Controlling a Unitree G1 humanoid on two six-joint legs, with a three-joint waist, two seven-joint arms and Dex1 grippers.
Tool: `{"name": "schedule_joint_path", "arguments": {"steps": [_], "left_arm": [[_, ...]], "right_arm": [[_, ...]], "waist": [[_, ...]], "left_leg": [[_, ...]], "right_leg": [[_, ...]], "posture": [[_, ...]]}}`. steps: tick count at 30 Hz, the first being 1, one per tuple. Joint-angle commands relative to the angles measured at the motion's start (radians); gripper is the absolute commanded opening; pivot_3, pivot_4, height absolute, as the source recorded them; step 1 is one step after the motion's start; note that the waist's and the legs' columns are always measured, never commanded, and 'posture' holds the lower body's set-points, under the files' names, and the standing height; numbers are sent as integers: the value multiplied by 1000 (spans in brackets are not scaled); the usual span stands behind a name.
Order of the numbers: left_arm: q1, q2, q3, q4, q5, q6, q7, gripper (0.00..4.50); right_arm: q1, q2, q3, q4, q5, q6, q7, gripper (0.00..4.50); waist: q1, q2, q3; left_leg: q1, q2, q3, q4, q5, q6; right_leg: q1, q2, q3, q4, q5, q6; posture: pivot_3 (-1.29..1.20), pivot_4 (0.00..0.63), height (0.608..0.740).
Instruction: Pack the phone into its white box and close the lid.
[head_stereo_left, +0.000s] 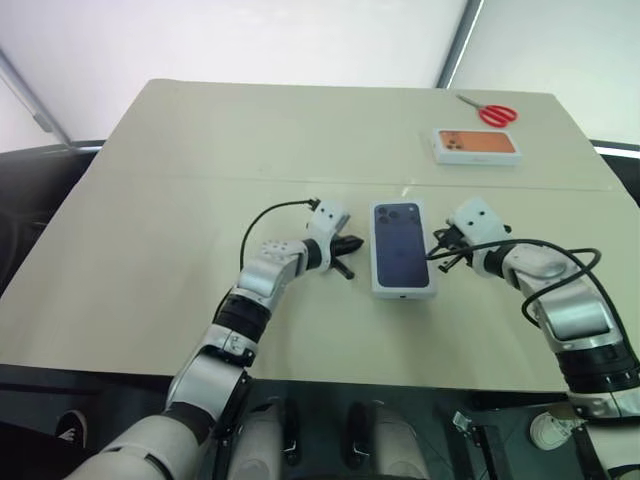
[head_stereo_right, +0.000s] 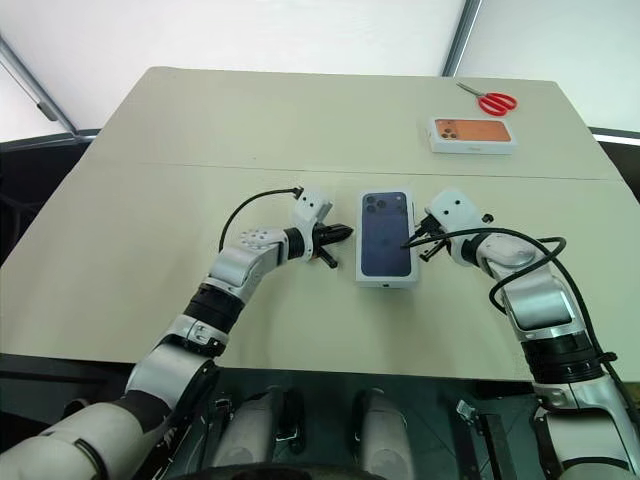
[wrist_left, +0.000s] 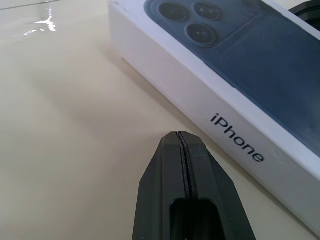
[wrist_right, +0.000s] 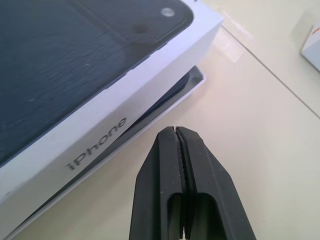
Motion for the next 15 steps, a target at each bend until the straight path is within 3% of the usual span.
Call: {"name": "schedule_joint_path", "arguments": {"steps": [1,15], "left_arm": [[-41,-4,22,-3,1,-11,17,0],[-72,-55,61,70,-10,-44,34,0]], "right_arm": [[-15,-9,-28,-8,-14,-11,-3,39],[-35,33,-64,-32,7,14,-20,39]], "waist": [[1,0,0],[-2,0,0]], "left_leg": [[0,0,0,0,0,0],[0,0,0,1,0,0]], "right_leg": [[0,0,0,0,0,0],[0,0,0,0,0,0]], "posture": [[0,150,738],[0,150,738]]}}
